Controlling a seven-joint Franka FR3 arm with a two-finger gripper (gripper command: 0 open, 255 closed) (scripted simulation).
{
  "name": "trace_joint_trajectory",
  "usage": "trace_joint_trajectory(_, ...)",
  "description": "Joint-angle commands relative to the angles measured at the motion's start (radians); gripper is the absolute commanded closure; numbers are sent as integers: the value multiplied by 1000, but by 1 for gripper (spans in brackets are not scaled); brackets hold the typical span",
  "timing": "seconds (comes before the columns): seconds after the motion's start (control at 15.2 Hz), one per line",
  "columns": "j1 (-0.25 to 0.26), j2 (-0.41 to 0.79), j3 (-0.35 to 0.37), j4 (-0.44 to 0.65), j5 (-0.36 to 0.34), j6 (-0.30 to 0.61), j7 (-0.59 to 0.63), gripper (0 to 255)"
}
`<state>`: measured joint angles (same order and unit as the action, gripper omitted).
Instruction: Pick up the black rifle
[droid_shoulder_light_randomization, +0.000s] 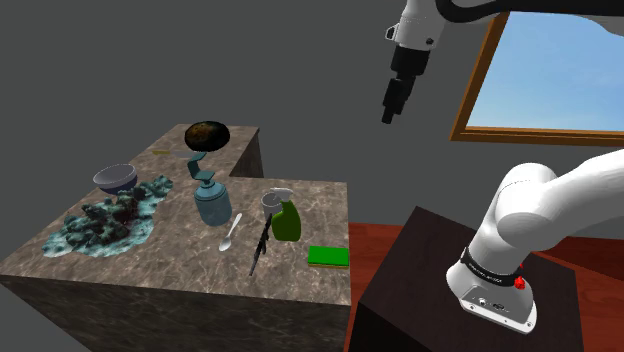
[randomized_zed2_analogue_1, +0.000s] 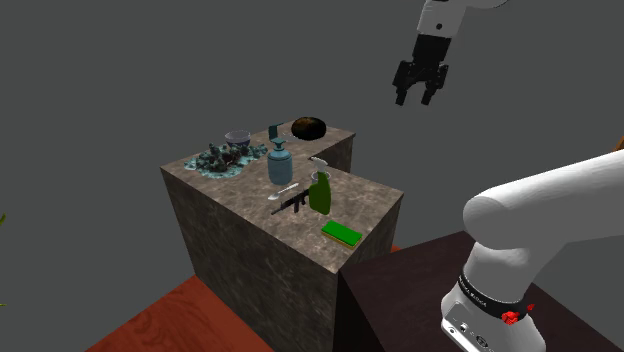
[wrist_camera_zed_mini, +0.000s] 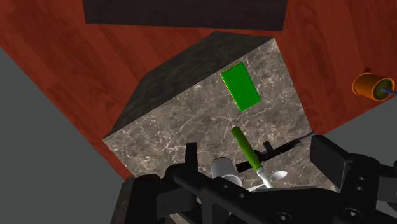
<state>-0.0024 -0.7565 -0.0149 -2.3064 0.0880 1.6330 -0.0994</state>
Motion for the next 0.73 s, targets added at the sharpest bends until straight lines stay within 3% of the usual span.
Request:
trace_joint_trajectory(0.0, 0, 0, 0, 0, 0, 0, 0, 0)
trace_joint_trajectory(0.66, -20, 157, 226, -100, 100, 247, 385, 0)
